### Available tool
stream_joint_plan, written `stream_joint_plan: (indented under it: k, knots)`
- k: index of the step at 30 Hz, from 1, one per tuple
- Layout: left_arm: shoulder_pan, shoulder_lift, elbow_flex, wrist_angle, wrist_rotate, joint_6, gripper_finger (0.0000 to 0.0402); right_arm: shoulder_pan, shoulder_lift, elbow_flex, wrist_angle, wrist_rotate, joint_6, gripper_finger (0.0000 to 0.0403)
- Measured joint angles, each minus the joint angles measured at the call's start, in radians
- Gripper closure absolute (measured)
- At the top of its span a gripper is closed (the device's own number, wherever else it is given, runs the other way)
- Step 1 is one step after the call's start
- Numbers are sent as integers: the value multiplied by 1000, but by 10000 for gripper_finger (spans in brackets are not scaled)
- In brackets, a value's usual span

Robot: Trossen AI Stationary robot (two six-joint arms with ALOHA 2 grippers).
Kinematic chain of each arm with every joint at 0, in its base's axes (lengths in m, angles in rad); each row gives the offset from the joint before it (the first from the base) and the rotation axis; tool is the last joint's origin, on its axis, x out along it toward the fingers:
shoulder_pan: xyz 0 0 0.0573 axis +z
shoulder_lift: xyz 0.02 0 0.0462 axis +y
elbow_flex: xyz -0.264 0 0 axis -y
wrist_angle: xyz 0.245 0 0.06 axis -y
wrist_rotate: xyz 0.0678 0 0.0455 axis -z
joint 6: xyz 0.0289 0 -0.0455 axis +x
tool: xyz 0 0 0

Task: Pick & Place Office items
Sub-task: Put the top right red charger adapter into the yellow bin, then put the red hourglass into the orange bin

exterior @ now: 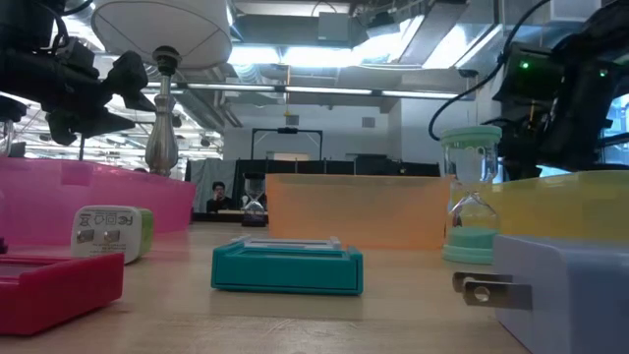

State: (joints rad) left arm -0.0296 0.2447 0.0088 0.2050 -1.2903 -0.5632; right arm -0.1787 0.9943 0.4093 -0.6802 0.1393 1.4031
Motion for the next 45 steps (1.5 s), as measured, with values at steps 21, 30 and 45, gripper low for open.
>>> stream_joint_plan:
  k: [21, 30, 45]
  knots:
    - [0, 0, 0, 5, 0, 0, 155, -1, 0, -4, 0, 6, -5, 66]
    - [0, 0, 0, 31, -76, 1, 155, -1, 0, 135, -217, -23, -120, 65]
    - [0, 0, 0, 117, -103, 3, 155, -5, 0, 454, -213, 426, -382, 65]
